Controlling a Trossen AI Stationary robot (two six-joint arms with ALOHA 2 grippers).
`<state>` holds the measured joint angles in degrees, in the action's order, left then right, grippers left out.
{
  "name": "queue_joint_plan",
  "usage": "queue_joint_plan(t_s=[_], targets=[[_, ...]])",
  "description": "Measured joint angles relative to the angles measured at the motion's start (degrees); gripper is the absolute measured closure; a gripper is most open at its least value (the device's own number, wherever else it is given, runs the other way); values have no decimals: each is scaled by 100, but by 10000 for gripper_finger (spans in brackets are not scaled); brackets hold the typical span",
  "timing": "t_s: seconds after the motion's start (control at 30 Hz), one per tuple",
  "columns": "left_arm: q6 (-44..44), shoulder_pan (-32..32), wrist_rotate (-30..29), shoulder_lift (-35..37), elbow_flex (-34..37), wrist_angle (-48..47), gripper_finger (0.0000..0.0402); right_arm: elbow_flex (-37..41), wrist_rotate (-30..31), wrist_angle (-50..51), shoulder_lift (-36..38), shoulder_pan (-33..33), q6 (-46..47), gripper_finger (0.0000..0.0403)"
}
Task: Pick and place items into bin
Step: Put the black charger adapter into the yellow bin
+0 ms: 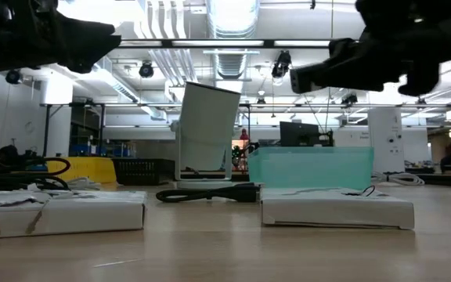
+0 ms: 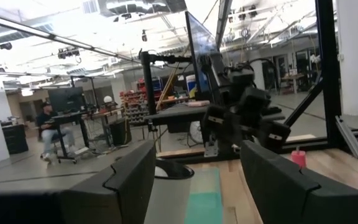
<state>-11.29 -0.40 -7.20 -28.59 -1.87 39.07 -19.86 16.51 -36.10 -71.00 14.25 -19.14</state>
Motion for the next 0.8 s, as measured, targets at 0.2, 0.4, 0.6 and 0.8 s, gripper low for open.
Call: queue_joint_plan(t_s=[0.2,0.4,0.6,0.8], targets=[[44,2,32,-306,-3,67,183,-202,-453,-355,-304,-334,-7,264],[48,-3,394,-782,-3,331,183,-576,-938,-715,-824,-454,83,264],[32,-3,654,-1424,-57,720,183,-1157,-819,-703,-1456,-456,139,264],[-613,-4,1376,-2096,-204,1241,183,-1400,168,-592,-1576,-464,554,264]])
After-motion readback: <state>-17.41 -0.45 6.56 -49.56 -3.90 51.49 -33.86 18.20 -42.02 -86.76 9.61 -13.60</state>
